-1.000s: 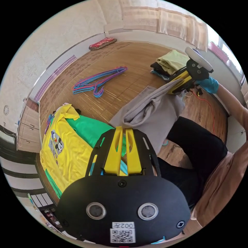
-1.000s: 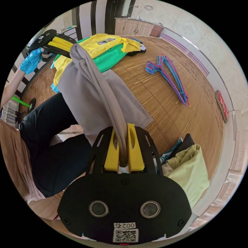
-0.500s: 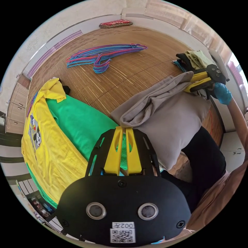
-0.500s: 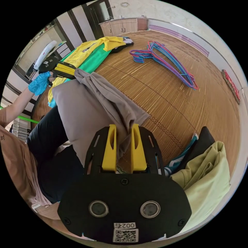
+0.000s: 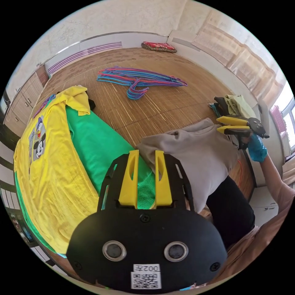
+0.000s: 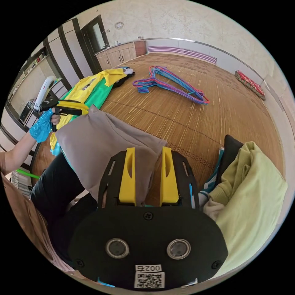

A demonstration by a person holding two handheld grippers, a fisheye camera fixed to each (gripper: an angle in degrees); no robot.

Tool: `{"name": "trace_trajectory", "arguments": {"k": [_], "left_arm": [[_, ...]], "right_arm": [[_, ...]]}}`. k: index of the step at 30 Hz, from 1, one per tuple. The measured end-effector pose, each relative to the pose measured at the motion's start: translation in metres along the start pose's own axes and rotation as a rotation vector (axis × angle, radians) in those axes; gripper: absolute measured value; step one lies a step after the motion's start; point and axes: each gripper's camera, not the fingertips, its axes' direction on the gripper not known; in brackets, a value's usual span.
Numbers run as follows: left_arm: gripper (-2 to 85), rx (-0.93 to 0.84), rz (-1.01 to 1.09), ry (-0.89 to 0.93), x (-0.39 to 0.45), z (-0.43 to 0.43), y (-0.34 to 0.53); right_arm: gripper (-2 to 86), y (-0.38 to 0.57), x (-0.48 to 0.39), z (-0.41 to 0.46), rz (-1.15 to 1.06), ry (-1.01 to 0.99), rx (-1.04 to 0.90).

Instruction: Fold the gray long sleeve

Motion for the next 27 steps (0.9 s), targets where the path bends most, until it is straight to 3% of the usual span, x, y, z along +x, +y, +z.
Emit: {"name": "trace_trajectory", "arguments": {"k": [4, 9, 11, 14, 19, 22, 27], "left_arm": [[0.7, -0.005, -0.01, 0.006, -0.006, 0.014, -0.003], [-0.9, 0.041, 0.043, -0.167, 0.003, 0.021, 0.0], [-0.9, 0.023, 0.041, -0.195, 0.002, 0.029, 0.001], [-1.0, 0.001, 0.01, -0.139, -0.01, 0.035, 0.002], [1.7, 0.082, 0.062, -0.051, -0.028, 0.007, 0.017], [6.5, 0.1, 0.155, 0.032, -0.039, -0.008, 0.036], [9.9, 0.023, 0.434, 0.282, -0.043, -0.005, 0.072]], "right_arm": [[9.9, -0.007, -0.01, 0.013, 0.014, 0.066, 0.014], [5.9, -0.011, -0.034, 0.018, -0.036, 0.239, 0.097], [6.1, -0.015, -0.032, 0.025, 0.002, 0.219, 0.08], [7.3, -0.026, -0.028, 0.023, 0.068, 0.152, 0.06], [9.1, -0.041, -0.05, 0.002, 0.012, 0.202, 0.073], [9.2, -0.052, -0.076, -0.013, -0.06, 0.213, 0.125], [10.4, -0.094, -0.138, -0.015, -0.161, 0.07, 0.197]]}}
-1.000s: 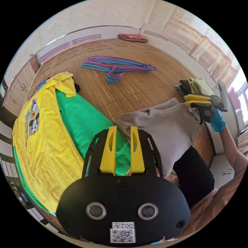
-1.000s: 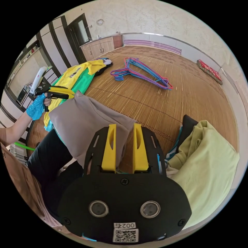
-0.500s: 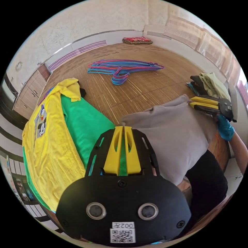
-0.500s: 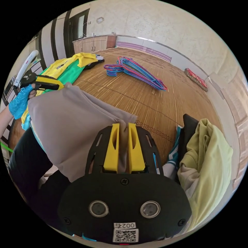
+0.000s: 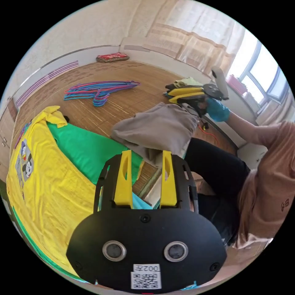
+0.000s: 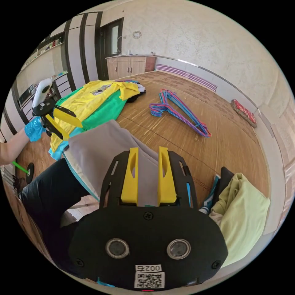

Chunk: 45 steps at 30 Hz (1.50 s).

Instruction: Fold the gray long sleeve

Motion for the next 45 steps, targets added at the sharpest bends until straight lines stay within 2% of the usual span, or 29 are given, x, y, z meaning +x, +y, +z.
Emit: {"name": "trace_trajectory", "arguments": {"k": [4, 6, 11, 18, 28, 36, 45], "left_arm": [[11.3, -0.085, 0.115, 0.076, 0.003, 0.017, 0.009], [11.5, -0.058, 0.137, 0.036, 0.002, 0.023, 0.01], [9.8, -0.014, 0.218, 0.055, 0.0, 0.035, 0.008], [1.2, -0.067, 0.3, 0.074, 0.005, 0.05, 0.026], [0.4, -0.072, 0.243, 0.013, 0.012, 0.061, 0.046], [0.3, -0.035, 0.181, -0.03, 0.021, 0.067, 0.053], [-0.1, -0.001, 0.169, -0.04, 0.035, 0.085, 0.038]], "right_arm": [[10.9, -0.039, -0.035, 0.023, -0.015, -0.105, 0.015], [11.2, -0.062, -0.057, 0.045, -0.031, -0.138, -0.009], [11.4, -0.099, -0.088, 0.092, -0.055, -0.119, -0.123], [9.0, -0.137, -0.121, 0.14, -0.101, -0.006, -0.231], [6.4, -0.159, -0.148, 0.164, -0.106, 0.053, -0.249], [7.1, -0.182, -0.156, 0.176, 0.089, 0.109, -0.319], [6.3, -0.179, -0.149, 0.173, 0.011, 0.171, -0.334]]}}
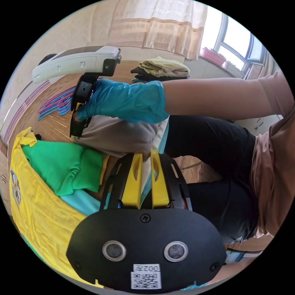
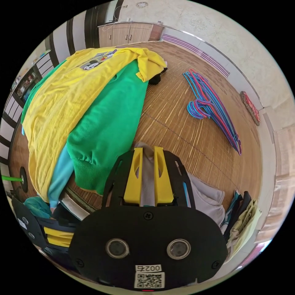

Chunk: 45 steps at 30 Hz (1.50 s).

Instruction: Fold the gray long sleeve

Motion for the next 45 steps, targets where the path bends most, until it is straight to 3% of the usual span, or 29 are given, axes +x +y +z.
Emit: {"name": "trace_trajectory", "arguments": {"k": [8, 11, 16, 19, 24, 29, 35, 45], "left_arm": [[-0.1, -0.016, -0.003, 0.0, 0.002, 0.005, 0.006], [-0.3, -0.04, -0.001, -0.008, 0.001, 0.0, 0.013], [-0.2, -0.052, -0.035, 0.017, -0.004, 0.0, 0.016], [-0.1, -0.043, -0.079, 0.043, -0.007, 0.0, 0.015], [0.2, -0.027, -0.139, 0.044, -0.004, -0.001, 0.015], [0.4, -0.04, -0.164, 0.043, 0.0, -0.003, 0.012], [-0.7, -0.042, -0.241, 0.03, 0.003, -0.022, 0.013], [2.6, 0.104, -0.435, -0.04, -0.006, -0.033, -0.024]], "right_arm": [[5.0, 0.013, 0.029, 0.009, 0.051, -0.18, -0.001], [4.9, 0.014, 0.034, 0.013, 0.105, -0.18, -0.011], [4.9, 0.029, 0.031, 0.014, -0.003, -0.131, 0.033], [7.0, 0.049, 0.042, -0.004, -0.088, -0.196, 0.103], [8.4, 0.119, 0.107, -0.06, 0.042, -0.244, 0.314], [8.7, 0.186, 0.163, -0.053, 0.151, -0.053, 0.213], [10.3, 0.252, 0.197, -0.022, 0.23, -0.057, 0.145], [10.5, 0.298, 0.223, 0.01, 0.324, -0.053, 0.131]]}}
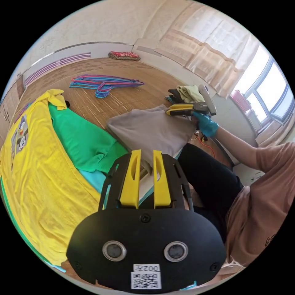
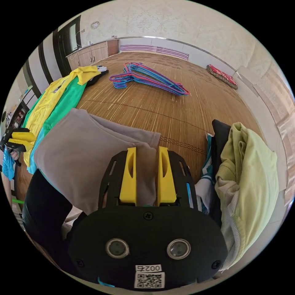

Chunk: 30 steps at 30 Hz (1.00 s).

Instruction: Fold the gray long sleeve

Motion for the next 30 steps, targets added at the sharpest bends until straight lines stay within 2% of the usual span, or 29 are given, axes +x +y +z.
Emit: {"name": "trace_trajectory", "arguments": {"k": [3, 11, 23, 26, 30], "left_arm": [[2.9, 0.047, -0.074, -0.115, 0.001, 0.018, -0.02], [3.6, 0.042, -0.164, -0.342, -0.003, 0.058, -0.056], [-0.3, -0.068, -0.058, -0.534, 0.015, 0.08, -0.066], [0.7, -0.091, -0.057, -0.487, 0.013, 0.073, -0.068], [5.4, -0.034, -0.06, -0.352, 0.013, 0.037, -0.06]], "right_arm": [[10.1, 0.015, 0.012, -0.001, 0.022, -0.032, 0.029], [7.4, 0.043, 0.033, -0.007, -0.032, -0.062, 0.04], [4.7, 0.076, 0.052, -0.004, -0.064, 0.014, 0.034], [6.9, 0.079, 0.062, -0.013, -0.05, -0.033, 0.019], [8.2, 0.098, 0.07, -0.05, -0.095, -0.058, 0.082]]}}
